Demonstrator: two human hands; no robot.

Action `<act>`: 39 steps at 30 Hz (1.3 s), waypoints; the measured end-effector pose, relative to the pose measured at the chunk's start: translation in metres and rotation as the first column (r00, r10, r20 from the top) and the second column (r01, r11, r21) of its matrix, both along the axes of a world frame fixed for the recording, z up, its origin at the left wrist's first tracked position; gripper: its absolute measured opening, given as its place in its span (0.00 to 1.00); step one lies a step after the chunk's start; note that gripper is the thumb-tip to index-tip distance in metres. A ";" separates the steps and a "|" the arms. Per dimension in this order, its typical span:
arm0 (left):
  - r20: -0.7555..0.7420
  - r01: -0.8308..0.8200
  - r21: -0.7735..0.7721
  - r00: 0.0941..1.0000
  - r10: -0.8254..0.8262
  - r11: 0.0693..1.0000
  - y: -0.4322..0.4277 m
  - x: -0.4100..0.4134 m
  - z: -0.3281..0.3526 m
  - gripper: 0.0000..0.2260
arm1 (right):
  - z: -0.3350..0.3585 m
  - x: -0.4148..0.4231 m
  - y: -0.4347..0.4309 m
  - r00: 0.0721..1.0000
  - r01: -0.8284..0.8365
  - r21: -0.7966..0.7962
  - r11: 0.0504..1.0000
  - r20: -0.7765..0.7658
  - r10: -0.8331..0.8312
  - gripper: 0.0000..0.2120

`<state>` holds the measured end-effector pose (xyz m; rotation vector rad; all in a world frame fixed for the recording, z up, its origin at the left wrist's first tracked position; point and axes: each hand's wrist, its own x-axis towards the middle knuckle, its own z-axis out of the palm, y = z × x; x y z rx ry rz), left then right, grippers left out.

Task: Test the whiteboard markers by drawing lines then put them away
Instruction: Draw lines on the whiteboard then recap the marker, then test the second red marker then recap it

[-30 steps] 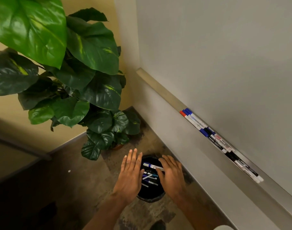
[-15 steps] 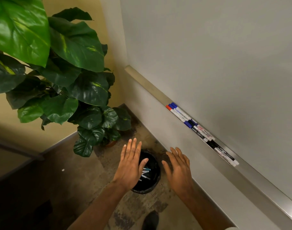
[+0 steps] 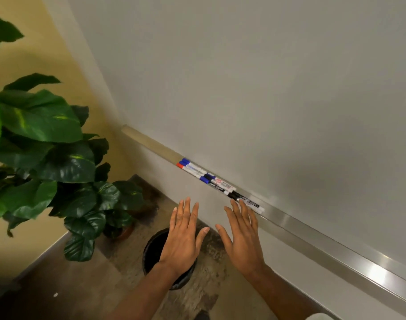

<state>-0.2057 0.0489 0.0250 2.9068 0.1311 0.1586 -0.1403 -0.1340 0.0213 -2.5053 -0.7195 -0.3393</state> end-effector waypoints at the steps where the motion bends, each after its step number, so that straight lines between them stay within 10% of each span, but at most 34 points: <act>1: 0.005 0.019 -0.002 1.000 -0.019 1.000 -0.009 0.005 0.003 0.32 | 0.004 0.000 -0.010 1.000 0.023 -0.022 0.999 0.008 -0.023 0.26; 39: -0.092 0.733 -0.050 0.673 -0.734 0.678 -0.470 0.071 -0.031 0.34 | -0.040 -0.096 -0.507 0.560 0.769 -0.332 0.546 -0.062 -0.826 0.37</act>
